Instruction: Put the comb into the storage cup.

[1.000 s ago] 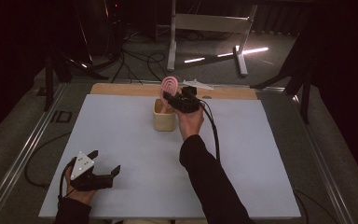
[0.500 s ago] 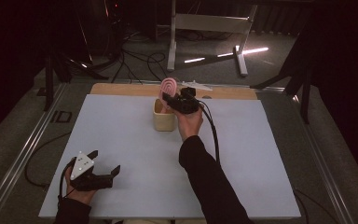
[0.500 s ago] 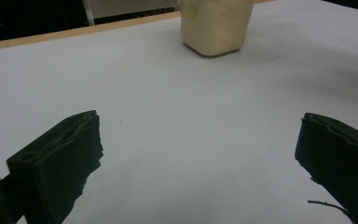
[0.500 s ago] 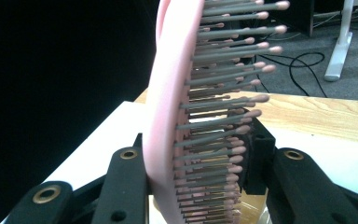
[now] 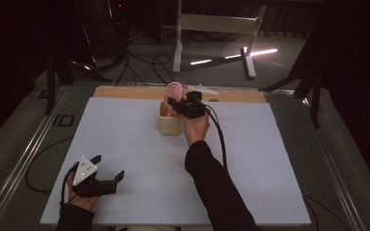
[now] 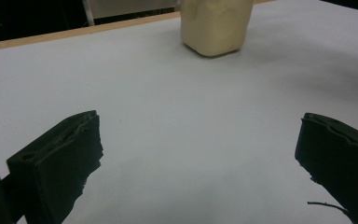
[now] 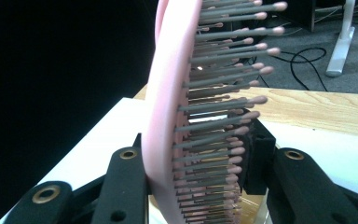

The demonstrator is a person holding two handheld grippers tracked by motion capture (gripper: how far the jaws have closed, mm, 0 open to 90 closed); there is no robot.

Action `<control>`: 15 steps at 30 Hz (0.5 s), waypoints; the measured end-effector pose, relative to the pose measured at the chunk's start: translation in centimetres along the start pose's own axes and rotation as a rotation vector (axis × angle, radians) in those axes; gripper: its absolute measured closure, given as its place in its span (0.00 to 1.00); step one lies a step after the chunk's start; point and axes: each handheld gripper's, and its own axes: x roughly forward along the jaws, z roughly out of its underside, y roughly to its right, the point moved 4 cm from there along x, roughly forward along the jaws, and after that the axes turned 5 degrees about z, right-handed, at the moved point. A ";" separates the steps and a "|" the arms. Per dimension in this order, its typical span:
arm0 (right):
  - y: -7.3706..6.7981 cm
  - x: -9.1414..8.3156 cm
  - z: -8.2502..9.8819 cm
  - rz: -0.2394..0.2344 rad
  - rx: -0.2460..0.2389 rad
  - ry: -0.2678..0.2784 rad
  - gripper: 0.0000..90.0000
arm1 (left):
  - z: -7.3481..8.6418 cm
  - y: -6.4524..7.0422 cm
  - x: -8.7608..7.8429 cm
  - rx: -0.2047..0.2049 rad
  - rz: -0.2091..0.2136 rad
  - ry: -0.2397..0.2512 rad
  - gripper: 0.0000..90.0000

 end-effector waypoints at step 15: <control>0.2 0.3 0.0 -0.002 0.003 -0.004 0.69 | 0.0 0.0 0.0 0.002 0.000 0.001 0.01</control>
